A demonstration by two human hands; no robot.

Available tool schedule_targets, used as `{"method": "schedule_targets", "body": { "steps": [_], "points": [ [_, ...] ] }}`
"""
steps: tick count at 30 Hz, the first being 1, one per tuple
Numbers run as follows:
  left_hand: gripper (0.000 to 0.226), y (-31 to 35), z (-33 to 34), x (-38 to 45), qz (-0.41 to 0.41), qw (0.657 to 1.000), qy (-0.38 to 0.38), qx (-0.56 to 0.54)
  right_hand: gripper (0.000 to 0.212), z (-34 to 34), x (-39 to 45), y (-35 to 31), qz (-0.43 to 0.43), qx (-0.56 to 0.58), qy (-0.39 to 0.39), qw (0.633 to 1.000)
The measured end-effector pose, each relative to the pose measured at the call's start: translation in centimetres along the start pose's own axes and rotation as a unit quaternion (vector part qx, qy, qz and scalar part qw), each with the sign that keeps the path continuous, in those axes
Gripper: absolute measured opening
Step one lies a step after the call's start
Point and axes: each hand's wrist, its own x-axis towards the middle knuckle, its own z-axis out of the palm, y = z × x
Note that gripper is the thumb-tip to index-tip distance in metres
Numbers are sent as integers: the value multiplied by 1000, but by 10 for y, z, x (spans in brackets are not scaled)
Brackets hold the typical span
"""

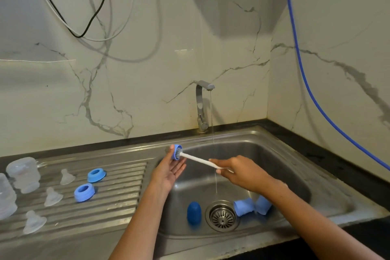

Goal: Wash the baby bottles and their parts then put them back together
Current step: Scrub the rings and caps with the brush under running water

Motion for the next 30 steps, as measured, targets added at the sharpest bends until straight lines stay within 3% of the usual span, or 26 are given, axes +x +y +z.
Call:
{"method": "schedule_targets", "body": {
  "steps": [1, 2, 3, 4, 5, 6, 7, 9, 10, 11, 13, 16, 19, 22, 24, 26, 28, 29, 30],
  "points": [
    [37, 1, 1, 0, -3, 1000, -11, 5, 39, -1, 0, -1, 44, 147, -29, 988],
    [33, 2, 2, 0, -9, 1000, -20, 14, 34, -3, 1, 0, 112, 307, -66, 943],
    [29, 2, 2, 0, -15, 999, -29, 21, 28, -6, 1, 1, 183, 434, -112, 875],
    [28, 2, 3, -1, -21, 999, -36, 27, 26, -8, -1, 2, 232, 510, -146, 815],
    [29, 2, 4, -1, -23, 998, -40, 32, 25, -9, -3, 2, 251, 533, -161, 792],
    [31, 2, 5, -2, -19, 998, -38, 39, 24, -8, -4, 1, 244, 525, -160, 799],
    [34, 1, 6, -3, -10, 999, -29, 45, 24, -6, -4, 0, 214, 481, -134, 840],
    [42, -1, 7, -4, 18, 998, 10, 54, 31, -8, -3, -2, 117, 241, -56, 962],
    [44, -2, 7, -5, 30, 997, 35, 55, 35, -11, -1, 0, 65, 90, -27, 993],
    [45, -3, 7, -7, 42, 996, 59, 54, 40, -13, 1, 2, 38, -15, -14, 999],
    [43, -3, 6, -9, 64, 993, 88, 49, 42, -17, 1, 1, 21, -45, -7, 999],
    [44, 0, 8, -10, 70, 994, 81, 31, 34, -15, 0, 2, 27, 153, -40, 987],
    [46, 6, 7, -9, 52, 998, 18, 21, 24, -17, -5, 6, 93, 337, -62, 935],
    [43, 11, 3, -6, 35, 999, -23, 31, 21, -18, -9, 6, 131, 389, -84, 908],
    [38, 8, 4, -7, 15, 997, -30, 70, 27, -18, -9, 3, 100, 322, -68, 939],
    [32, 5, 6, -9, 2, 995, -26, 93, 32, -17, -8, 1, 52, 149, -21, 987],
    [31, 7, 9, -10, 9, 996, -23, 90, 36, -8, -7, -4, 33, -2, 27, 999],
    [33, 10, 9, -11, 16, 996, -25, 85, 36, -1, -7, -9, 35, -7, 44, 998],
    [35, 13, 10, -11, 23, 996, -27, 82, 34, 5, -5, -13, 51, 68, 40, 996]
  ]
}}
